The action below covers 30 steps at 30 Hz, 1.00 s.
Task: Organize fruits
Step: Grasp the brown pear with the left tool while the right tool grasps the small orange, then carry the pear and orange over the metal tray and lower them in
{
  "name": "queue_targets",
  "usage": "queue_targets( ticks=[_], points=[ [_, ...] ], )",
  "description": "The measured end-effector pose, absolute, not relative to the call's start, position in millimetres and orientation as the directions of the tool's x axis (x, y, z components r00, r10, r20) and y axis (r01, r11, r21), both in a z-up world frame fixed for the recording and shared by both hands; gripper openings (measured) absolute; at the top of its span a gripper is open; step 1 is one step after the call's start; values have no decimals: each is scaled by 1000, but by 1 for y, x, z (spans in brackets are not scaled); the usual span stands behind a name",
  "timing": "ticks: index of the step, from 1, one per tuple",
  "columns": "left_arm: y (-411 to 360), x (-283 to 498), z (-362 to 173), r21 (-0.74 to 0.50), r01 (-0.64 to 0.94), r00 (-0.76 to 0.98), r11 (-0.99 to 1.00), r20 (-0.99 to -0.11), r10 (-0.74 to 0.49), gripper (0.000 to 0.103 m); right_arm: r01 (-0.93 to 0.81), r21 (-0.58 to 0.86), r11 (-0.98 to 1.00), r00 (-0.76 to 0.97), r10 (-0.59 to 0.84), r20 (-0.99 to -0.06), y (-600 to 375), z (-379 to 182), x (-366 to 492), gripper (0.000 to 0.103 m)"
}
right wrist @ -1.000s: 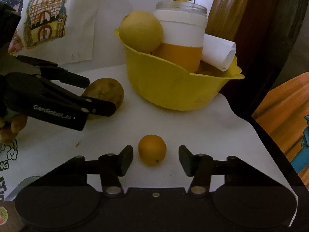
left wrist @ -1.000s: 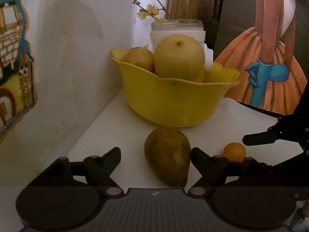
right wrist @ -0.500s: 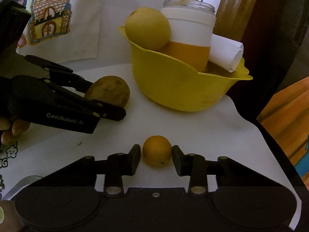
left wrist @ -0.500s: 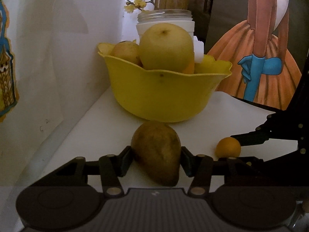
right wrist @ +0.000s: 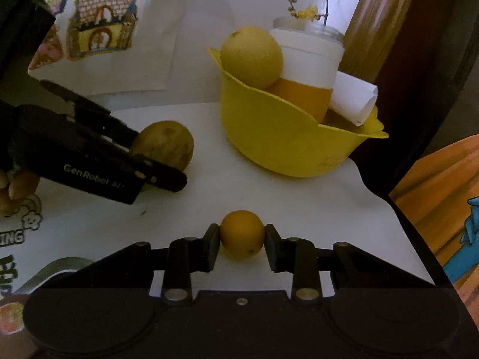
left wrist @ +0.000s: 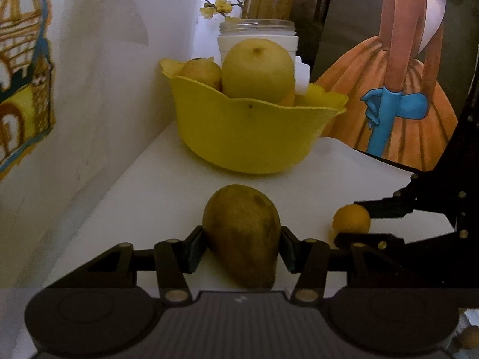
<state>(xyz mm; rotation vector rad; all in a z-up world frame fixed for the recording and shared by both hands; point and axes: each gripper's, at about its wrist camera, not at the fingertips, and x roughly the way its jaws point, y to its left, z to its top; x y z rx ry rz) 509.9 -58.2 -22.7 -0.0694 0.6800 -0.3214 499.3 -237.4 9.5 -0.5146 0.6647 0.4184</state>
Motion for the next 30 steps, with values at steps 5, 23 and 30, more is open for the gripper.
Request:
queue_targets(
  ticks=[5,23,30],
  points=[
    [-56,493,-16,-207,283,722,937,-597,-350,56,-520,-314,794,722,212,-659,-240,20,475,34],
    [-87,431,30,-231,379,704,896,-556,-441,56,-534,-285,796,742,280,-609,-269,62,354,34],
    [-105,407,40,-240,417,684,877,-553,-476,56,-543,-247,803,738,316,-597,-279,67,304,34]
  ],
)
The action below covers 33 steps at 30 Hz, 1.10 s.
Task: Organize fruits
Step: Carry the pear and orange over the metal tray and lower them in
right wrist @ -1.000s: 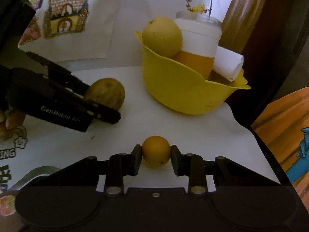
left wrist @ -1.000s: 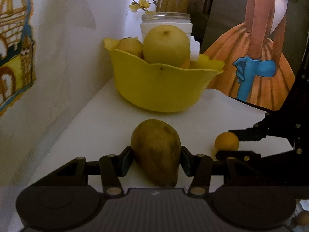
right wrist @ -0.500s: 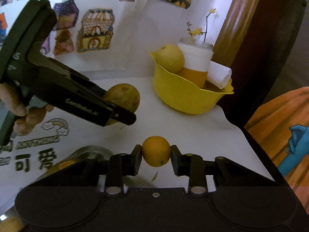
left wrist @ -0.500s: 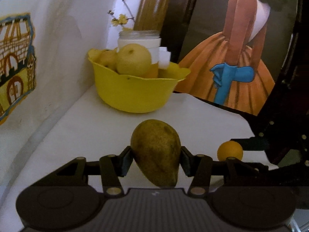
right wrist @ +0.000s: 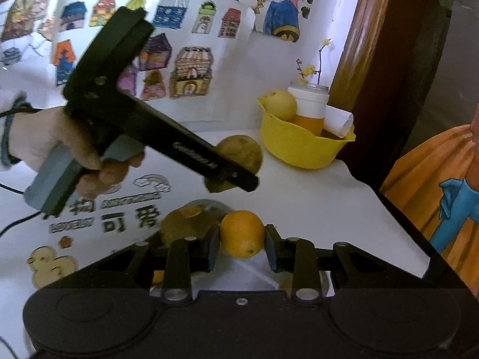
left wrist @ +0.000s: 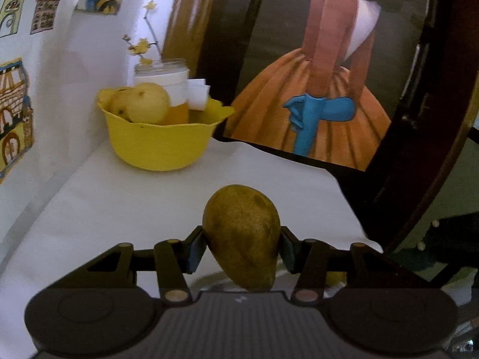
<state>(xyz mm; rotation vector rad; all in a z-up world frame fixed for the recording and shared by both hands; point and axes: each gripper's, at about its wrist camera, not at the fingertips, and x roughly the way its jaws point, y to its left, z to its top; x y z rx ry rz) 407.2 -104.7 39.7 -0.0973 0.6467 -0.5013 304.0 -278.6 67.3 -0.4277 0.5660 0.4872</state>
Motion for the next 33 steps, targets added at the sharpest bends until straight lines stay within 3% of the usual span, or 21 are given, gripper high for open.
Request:
queue_targets(
  ticks=[21,33],
  points=[
    [-142,341,34,-197,544,592,816,-599,-539,56,-465,-126,876,727,297,-619,-294,51,211,34],
    [-154,340,22,-175,554,564,814,-640,-522,56,-488,-154,859,717,293,-633,-283,34,189,34]
  ],
)
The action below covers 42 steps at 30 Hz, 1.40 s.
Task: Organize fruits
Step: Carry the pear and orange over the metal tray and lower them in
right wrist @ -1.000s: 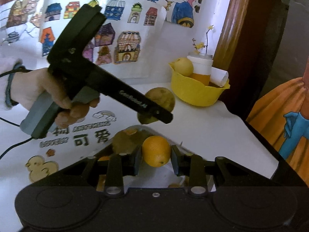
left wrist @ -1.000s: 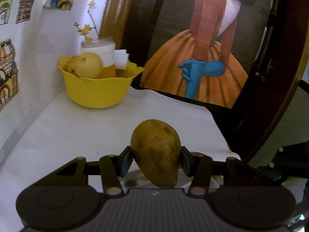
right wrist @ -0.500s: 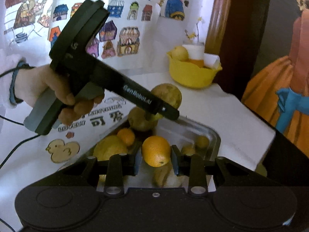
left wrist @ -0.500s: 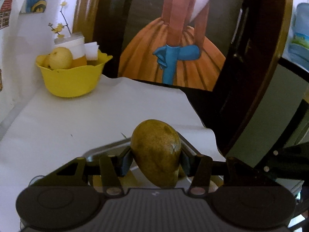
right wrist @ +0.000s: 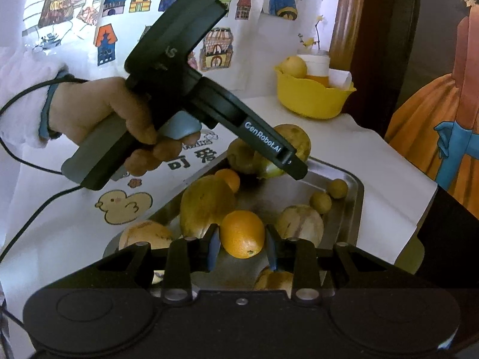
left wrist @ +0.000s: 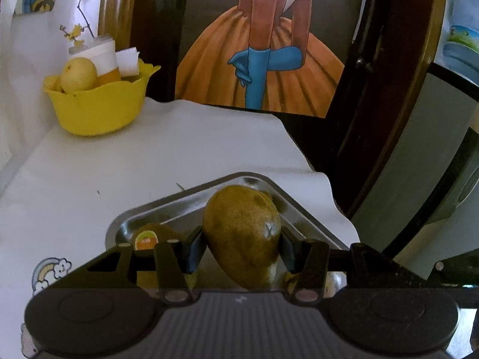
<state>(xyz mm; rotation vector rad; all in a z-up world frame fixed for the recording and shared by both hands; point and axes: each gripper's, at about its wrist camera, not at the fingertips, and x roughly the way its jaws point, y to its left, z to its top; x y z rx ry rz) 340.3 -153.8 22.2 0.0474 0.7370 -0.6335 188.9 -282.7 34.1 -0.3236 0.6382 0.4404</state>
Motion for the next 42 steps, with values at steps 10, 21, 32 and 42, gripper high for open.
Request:
queue_targets(
  ticks=[10,21,32,42],
  points=[
    [-158,348,13,-185,529,551,828,-668,-501,56,-474,-183,861,725,263,-637,-281,23,185,34],
    [-166,349,11,-148,527,552,837,-689,-470,56,-475,-252,843,741,229,-632,-269,11,184,34],
    [-180,339,6,-24,566,576,824,-703,-416,56,-473,-267,840,738,211,-641,-264,4,184,34],
    [-184,341,-2,-56,560,544,827,-728,-418,56,-471,-263,842,737,212,-641,-262,2,184,34]
  ],
)
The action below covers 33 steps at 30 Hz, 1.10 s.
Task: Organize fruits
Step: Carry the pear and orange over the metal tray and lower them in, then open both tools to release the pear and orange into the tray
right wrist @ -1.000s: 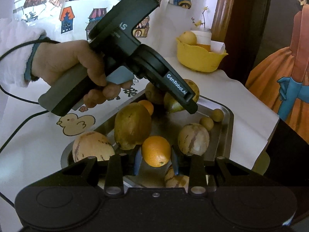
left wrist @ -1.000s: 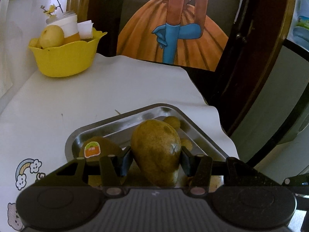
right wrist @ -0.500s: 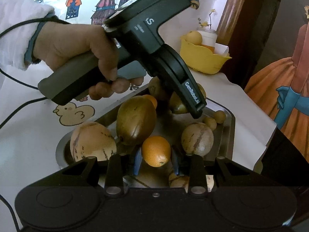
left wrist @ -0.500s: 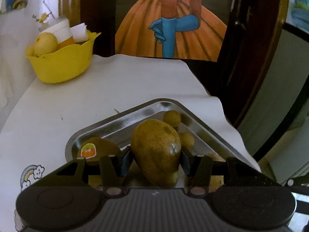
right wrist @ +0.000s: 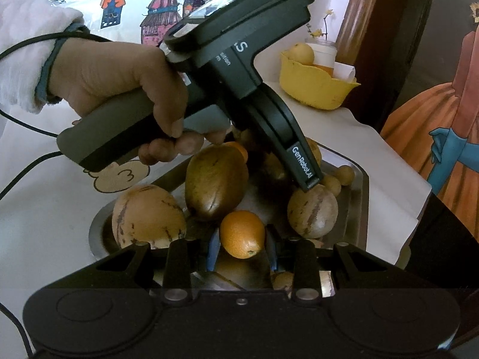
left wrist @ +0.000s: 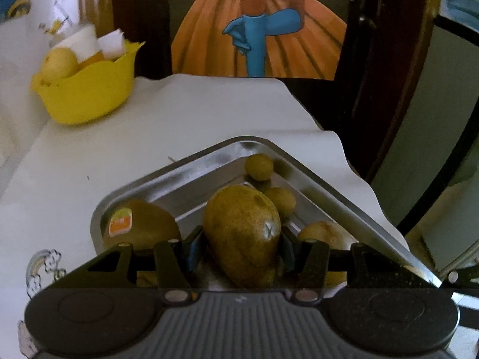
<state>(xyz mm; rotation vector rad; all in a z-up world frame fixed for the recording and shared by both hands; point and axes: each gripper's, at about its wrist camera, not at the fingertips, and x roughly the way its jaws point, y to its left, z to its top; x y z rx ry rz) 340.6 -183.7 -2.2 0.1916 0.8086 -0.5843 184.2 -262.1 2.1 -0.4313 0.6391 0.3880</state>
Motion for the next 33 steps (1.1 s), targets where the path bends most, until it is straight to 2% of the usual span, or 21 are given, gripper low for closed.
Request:
queue_targets(
  ticks=[15,19,23,33],
  points=[
    [-180,343,-2,-81,529,538,845,-738,-407,58,-436,-230,870,749,210,-629,-262,-2,183,34],
    [-179,340,4,-85,523,549,848,-727,-412,68,-417,-226,880,760,201,-618,-261,-4,182,35],
    [-176,335,10,-81,512,567,855,-716,-408,72,-395,-205,896,766,198,-612,-263,-5,181,36],
    [-173,321,24,-78,508,592,858,-691,-414,87,-354,-177,918,786,189,-589,-263,-3,171,49]
  ],
)
